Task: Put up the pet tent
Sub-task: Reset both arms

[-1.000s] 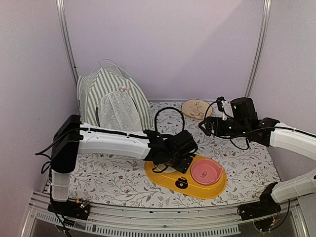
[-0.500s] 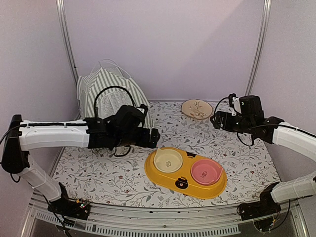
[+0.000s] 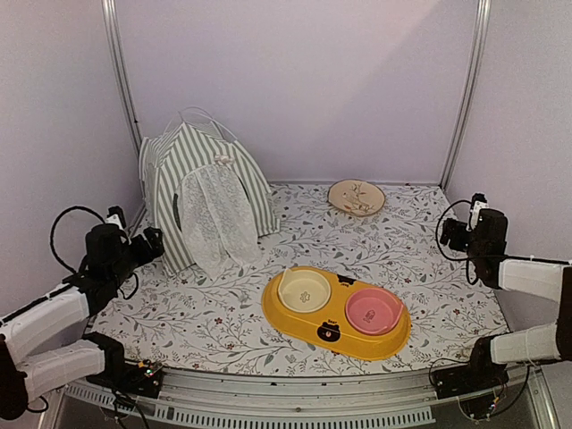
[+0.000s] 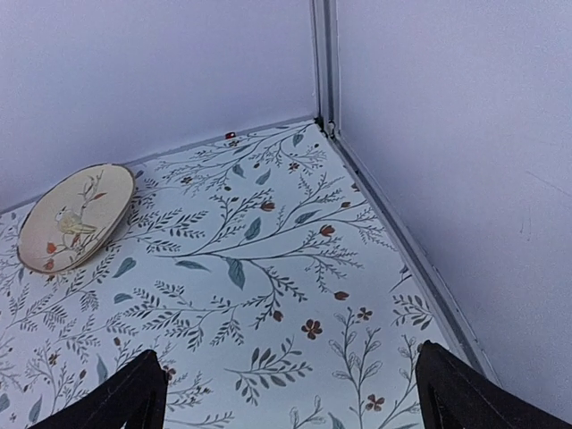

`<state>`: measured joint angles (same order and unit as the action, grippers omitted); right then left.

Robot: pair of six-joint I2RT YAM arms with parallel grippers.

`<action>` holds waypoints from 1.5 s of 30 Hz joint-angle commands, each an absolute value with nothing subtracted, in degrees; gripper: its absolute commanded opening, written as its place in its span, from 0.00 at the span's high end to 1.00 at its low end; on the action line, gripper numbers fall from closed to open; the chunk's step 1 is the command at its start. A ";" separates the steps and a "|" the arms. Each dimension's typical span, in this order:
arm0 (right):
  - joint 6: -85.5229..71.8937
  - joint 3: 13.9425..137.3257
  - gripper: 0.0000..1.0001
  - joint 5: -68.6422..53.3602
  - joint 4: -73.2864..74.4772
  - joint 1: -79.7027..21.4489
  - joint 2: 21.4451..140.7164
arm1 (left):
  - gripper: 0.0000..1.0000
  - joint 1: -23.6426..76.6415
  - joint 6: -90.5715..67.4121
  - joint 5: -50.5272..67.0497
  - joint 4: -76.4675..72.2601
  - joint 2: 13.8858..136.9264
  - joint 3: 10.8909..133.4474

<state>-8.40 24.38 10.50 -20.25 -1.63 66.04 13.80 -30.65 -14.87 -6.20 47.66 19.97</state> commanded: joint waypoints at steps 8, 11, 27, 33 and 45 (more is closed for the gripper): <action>-1.71 16.10 0.01 4.06 -65.65 0.78 85.30 | 0.01 -3.11 -11.04 -4.47 -32.69 52.44 13.98; -0.76 8.36 0.01 2.95 -83.88 0.78 87.69 | 0.00 -4.81 -9.47 -8.78 -42.13 55.24 9.98; -0.60 14.25 0.01 1.51 -72.96 0.64 87.81 | 0.01 -5.97 -4.72 1.92 -75.11 81.86 9.48; -0.62 14.24 0.01 1.49 -72.94 0.75 87.81 | 0.01 -3.15 0.16 5.51 -76.79 87.51 11.70; -0.62 14.24 0.01 1.41 -73.00 0.69 87.80 | 0.00 -1.02 1.93 2.31 -72.26 88.42 14.89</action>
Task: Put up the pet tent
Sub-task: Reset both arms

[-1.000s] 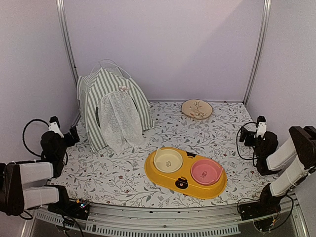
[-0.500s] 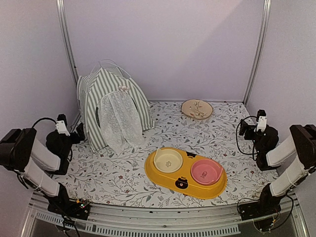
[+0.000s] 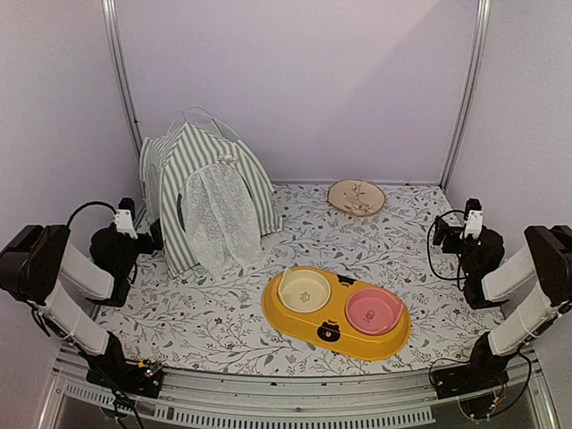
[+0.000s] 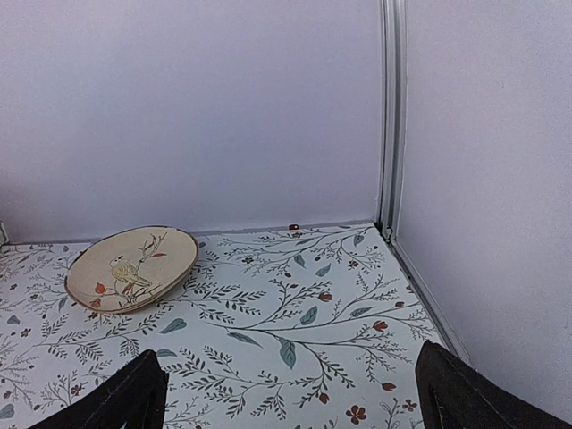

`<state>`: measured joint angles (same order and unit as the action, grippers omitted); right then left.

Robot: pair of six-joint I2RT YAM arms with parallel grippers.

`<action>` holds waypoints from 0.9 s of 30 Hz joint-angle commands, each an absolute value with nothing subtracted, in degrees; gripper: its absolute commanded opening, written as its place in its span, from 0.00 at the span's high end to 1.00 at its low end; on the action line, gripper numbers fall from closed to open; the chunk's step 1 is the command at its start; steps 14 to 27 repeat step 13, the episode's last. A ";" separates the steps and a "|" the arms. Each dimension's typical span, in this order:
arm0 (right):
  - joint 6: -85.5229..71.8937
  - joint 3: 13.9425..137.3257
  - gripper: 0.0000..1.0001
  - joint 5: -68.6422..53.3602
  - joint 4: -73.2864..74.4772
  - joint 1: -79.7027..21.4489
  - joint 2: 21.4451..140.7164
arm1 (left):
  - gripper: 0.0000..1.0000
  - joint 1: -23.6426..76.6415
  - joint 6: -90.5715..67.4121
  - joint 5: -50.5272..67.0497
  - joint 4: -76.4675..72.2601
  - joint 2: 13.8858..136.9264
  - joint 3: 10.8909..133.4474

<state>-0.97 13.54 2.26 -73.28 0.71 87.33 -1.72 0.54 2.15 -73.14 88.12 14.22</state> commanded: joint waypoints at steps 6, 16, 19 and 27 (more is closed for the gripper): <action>-0.62 14.24 0.01 1.06 -73.08 0.65 87.80 | 0.00 -1.02 1.93 2.30 -72.27 88.43 14.94; 2.28 14.46 0.01 -2.46 -72.69 0.70 87.93 | 0.00 -0.99 1.93 2.37 -72.27 88.42 14.88; 2.28 14.46 0.01 -2.46 -72.69 0.70 87.93 | 0.00 -0.99 1.93 2.37 -72.27 88.42 14.88; 2.28 14.46 0.01 -2.46 -72.69 0.70 87.93 | 0.00 -0.99 1.93 2.37 -72.27 88.42 14.88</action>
